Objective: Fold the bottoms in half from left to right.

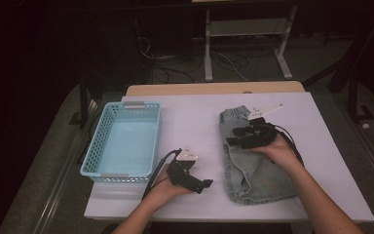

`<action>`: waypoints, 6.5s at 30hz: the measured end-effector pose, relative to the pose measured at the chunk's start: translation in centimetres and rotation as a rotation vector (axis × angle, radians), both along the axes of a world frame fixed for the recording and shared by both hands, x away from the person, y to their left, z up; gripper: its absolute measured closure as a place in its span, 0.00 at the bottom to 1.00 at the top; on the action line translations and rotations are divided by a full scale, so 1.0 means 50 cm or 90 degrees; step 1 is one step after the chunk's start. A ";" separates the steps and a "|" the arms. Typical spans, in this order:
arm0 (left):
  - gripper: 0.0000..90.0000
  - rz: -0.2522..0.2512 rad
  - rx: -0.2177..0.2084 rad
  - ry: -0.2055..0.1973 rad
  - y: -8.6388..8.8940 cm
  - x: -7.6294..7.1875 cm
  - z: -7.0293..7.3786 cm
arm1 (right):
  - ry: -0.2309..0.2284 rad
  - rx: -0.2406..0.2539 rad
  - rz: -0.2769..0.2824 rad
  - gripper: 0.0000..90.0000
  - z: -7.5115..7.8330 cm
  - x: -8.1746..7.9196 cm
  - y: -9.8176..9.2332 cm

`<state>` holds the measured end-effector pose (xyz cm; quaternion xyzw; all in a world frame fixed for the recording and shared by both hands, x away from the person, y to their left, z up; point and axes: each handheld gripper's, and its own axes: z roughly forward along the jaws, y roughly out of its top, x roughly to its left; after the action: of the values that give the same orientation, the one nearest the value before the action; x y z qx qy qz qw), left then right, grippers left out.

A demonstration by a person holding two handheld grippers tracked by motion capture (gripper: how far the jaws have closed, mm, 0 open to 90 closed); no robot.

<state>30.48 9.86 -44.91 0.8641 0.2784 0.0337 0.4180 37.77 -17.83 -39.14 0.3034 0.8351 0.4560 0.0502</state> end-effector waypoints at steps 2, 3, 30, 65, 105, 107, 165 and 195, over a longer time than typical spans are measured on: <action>0.00 0.001 0.001 0.000 0.001 0.001 0.000 | 0.000 -0.006 0.002 0.51 -0.005 -0.001 0.006; 0.00 0.001 0.000 0.000 0.001 0.002 -0.001 | 0.001 -0.011 0.004 0.52 -0.007 -0.001 0.008; 0.00 0.001 0.004 -0.002 0.003 0.002 0.000 | -0.047 -0.081 0.001 0.83 -0.039 -0.017 0.036; 0.00 0.006 0.007 -0.002 0.006 0.004 -0.001 | -0.041 -0.010 -0.008 0.87 0.003 -0.044 -0.046; 0.00 0.005 0.015 -0.002 0.006 0.003 -0.002 | -0.038 -0.008 -0.068 0.90 0.004 -0.130 -0.188; 0.00 0.005 0.016 -0.003 0.006 0.003 -0.002 | -0.036 -0.013 -0.073 0.90 0.000 -0.138 -0.196; 0.00 0.003 0.017 -0.001 0.001 0.001 -0.003 | 0.025 -0.067 0.116 0.84 -0.065 -0.187 -0.035; 0.00 0.006 0.020 -0.001 0.005 -0.001 -0.003 | 0.069 -0.036 0.103 0.99 -0.075 -0.297 -0.148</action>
<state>30.45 10.09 -45.03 0.8692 0.2815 0.0404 0.4045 22.90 -25.21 -42.88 0.2575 0.8710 0.4177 -0.0233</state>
